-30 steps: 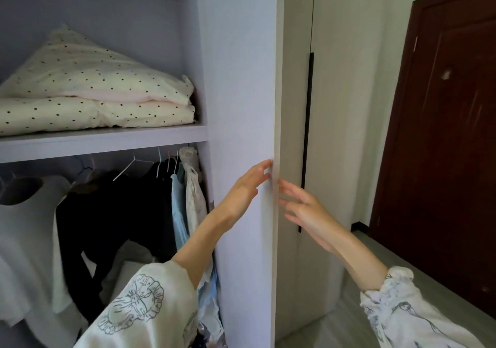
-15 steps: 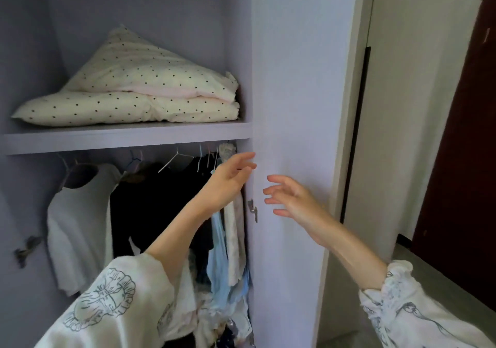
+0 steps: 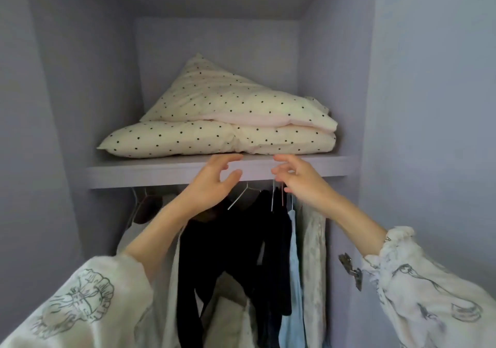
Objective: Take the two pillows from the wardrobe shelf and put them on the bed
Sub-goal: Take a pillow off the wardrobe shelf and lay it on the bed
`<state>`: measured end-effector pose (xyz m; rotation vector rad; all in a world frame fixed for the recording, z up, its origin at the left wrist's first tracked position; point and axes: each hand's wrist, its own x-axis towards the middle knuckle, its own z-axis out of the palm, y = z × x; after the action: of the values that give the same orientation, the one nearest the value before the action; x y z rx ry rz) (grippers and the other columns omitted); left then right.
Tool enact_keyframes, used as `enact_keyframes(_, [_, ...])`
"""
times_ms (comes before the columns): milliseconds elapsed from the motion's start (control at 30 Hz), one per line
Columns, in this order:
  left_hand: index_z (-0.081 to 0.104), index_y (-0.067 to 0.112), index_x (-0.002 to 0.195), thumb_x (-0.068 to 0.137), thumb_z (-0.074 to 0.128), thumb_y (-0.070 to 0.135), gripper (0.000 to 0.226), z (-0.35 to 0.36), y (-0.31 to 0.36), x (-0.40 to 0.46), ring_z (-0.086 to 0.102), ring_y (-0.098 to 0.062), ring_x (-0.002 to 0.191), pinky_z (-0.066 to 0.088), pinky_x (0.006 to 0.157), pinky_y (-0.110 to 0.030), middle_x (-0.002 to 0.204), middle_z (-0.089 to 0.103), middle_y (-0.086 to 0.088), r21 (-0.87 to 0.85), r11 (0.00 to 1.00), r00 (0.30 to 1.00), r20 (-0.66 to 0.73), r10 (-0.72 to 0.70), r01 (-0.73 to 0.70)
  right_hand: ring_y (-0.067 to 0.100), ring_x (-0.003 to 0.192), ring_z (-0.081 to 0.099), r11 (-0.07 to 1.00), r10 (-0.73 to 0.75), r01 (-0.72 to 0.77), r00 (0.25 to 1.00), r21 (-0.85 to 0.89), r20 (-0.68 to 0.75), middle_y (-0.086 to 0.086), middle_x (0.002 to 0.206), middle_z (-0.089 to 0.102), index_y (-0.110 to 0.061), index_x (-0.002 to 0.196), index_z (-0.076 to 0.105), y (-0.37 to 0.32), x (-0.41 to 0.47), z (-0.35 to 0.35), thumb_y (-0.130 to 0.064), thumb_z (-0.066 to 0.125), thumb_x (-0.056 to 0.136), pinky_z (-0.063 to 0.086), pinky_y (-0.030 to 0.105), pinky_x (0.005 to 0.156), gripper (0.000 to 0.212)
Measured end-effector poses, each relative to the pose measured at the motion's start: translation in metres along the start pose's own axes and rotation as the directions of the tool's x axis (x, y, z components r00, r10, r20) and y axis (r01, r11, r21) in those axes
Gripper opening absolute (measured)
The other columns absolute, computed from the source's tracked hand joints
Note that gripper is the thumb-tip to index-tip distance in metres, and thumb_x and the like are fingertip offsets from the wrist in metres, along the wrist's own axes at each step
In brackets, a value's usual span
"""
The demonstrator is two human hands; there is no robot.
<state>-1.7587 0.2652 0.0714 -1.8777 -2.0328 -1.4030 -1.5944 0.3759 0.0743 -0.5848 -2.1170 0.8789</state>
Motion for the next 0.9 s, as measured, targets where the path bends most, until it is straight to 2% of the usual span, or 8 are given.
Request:
enact_keyframes(67, [0.048, 0.022, 0.131, 0.094, 0.049, 0.025, 0.037, -0.020, -0.019, 0.025, 0.042, -0.011, 0.122, 0.035, 0.104, -0.031, 0.133, 0.042, 0.000, 0.048, 0.997, 0.997, -0.057, 0.059, -0.056, 0.010, 0.101, 0.052, 0.995, -0.070, 0.070, 0.998, -0.067, -0.004, -0.004, 0.117, 0.056, -0.022, 0.131, 0.045, -0.004, 0.030, 0.010, -0.024, 0.044, 0.095, 0.041, 0.015, 0.083, 0.035])
enact_keyframes(133, [0.047, 0.018, 0.131, 0.093, 0.050, 0.022, 0.038, -0.032, -0.033, 0.049, 0.040, -0.007, 0.119, 0.032, 0.101, -0.024, 0.134, 0.041, -0.002, 0.088, 0.990, 0.989, -0.098, 0.115, -0.106, 0.008, 0.100, 0.050, 0.985, -0.125, 0.121, 0.992, -0.124, -0.027, -0.007, 0.111, 0.054, -0.021, 0.132, 0.043, -0.007, 0.057, 0.018, -0.023, 0.044, 0.096, 0.036, 0.007, 0.071, 0.036])
enact_keyframes(300, [0.044, 0.019, 0.134, 0.093, 0.050, 0.024, 0.042, -0.042, -0.074, 0.099, 0.035, -0.013, 0.129, 0.020, 0.099, -0.014, 0.138, 0.038, -0.003, 0.217, 0.961, 0.978, -0.079, 0.191, -0.170, 0.014, 0.116, 0.047, 0.910, -0.264, 0.225, 0.962, -0.348, -0.068, 0.002, 0.126, 0.051, -0.019, 0.135, 0.041, 0.007, 0.114, 0.034, -0.022, 0.044, 0.095, 0.029, 0.020, 0.089, 0.040])
enact_keyframes(433, [0.041, 0.021, 0.136, 0.092, 0.050, 0.024, 0.044, -0.041, -0.104, 0.140, 0.029, -0.018, 0.135, 0.022, 0.111, -0.033, 0.144, 0.035, -0.003, 0.350, 0.920, 0.973, -0.083, 0.216, -0.174, 0.022, 0.128, 0.037, 0.787, -0.422, 0.321, 0.903, -0.527, -0.080, 0.006, 0.133, 0.047, -0.015, 0.135, 0.042, 0.018, 0.161, 0.040, -0.021, 0.046, 0.094, 0.026, 0.027, 0.102, 0.042])
enact_keyframes(533, [0.031, 0.026, 0.141, 0.093, 0.046, 0.028, 0.051, -0.042, -0.126, 0.171, 0.018, -0.022, 0.140, 0.014, 0.112, -0.052, 0.150, 0.025, -0.002, 0.611, 0.777, 0.979, -0.017, 0.204, -0.151, 0.026, 0.139, 0.022, 0.628, -0.522, 0.312, 0.848, -0.713, -0.089, 0.009, 0.139, 0.042, -0.014, 0.136, 0.041, 0.019, 0.204, 0.043, -0.023, 0.045, 0.093, 0.009, 0.043, 0.114, 0.044])
enact_keyframes(667, [0.013, 0.039, 0.145, 0.094, 0.038, 0.043, 0.057, -0.049, -0.155, 0.202, -0.003, -0.021, 0.144, -0.003, 0.110, -0.060, 0.156, 0.005, 0.003, 0.696, 0.715, 0.996, 0.002, 0.095, -0.070, 0.024, 0.143, 0.006, 0.434, -0.556, 0.274, 0.831, -0.858, -0.017, 0.005, 0.151, 0.026, -0.022, 0.142, 0.030, 0.019, 0.258, 0.046, -0.042, 0.041, 0.092, -0.007, 0.053, 0.111, 0.055])
enact_keyframes(767, [0.009, 0.046, 0.143, 0.091, 0.036, 0.052, 0.059, -0.048, -0.172, 0.212, 0.005, -0.018, 0.142, -0.007, 0.110, -0.058, 0.155, 0.012, 0.002, 0.723, 0.691, 0.999, -0.042, 0.032, 0.008, 0.025, 0.144, 0.003, 0.343, -0.507, 0.242, 0.861, -0.908, 0.039, 0.004, 0.155, 0.017, -0.027, 0.145, 0.018, 0.028, 0.290, 0.052, -0.060, 0.034, 0.087, -0.007, 0.059, 0.109, 0.068])
enact_keyframes(900, [0.015, 0.051, 0.140, 0.087, 0.037, 0.057, 0.057, -0.043, -0.186, 0.216, 0.018, -0.015, 0.137, -0.002, 0.109, -0.052, 0.150, 0.024, 0.004, 0.733, 0.680, 0.987, -0.116, 0.108, 0.012, 0.026, 0.143, 0.009, 0.224, -0.507, 0.159, 0.862, -0.961, 0.024, 0.002, 0.154, 0.019, -0.034, 0.146, 0.009, 0.034, 0.323, 0.057, -0.076, 0.016, 0.078, -0.007, 0.065, 0.105, 0.080])
